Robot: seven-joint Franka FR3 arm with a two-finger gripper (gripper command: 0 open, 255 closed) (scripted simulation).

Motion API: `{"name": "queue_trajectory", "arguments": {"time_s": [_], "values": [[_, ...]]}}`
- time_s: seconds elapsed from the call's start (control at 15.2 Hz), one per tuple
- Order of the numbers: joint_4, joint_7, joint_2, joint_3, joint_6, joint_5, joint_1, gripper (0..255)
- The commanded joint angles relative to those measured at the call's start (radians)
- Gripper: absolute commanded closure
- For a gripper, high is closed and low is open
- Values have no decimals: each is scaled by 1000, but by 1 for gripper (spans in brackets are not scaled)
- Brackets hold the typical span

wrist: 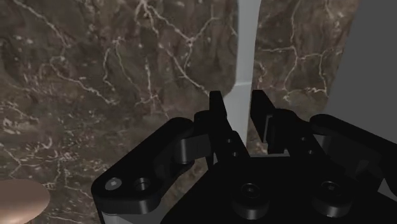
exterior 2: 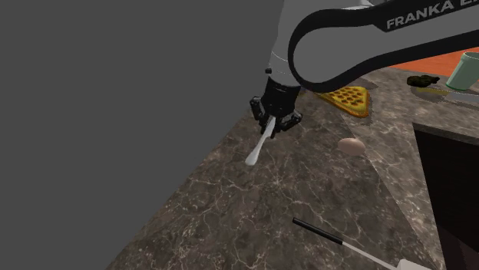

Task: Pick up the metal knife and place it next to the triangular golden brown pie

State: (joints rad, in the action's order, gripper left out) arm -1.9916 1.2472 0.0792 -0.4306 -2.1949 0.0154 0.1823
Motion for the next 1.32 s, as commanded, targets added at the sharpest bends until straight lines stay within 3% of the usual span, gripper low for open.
{"name": "queue_trajectory", "arguments": {"time_s": [0.0, 0.59, 1.25], "values": [[-37, -66, -36, 21, -3, 28, 31, 255], [-130, -318, -120, 129, 1, 97, 140, 255], [-124, -573, -119, 258, 31, 119, 255, 255]]}}
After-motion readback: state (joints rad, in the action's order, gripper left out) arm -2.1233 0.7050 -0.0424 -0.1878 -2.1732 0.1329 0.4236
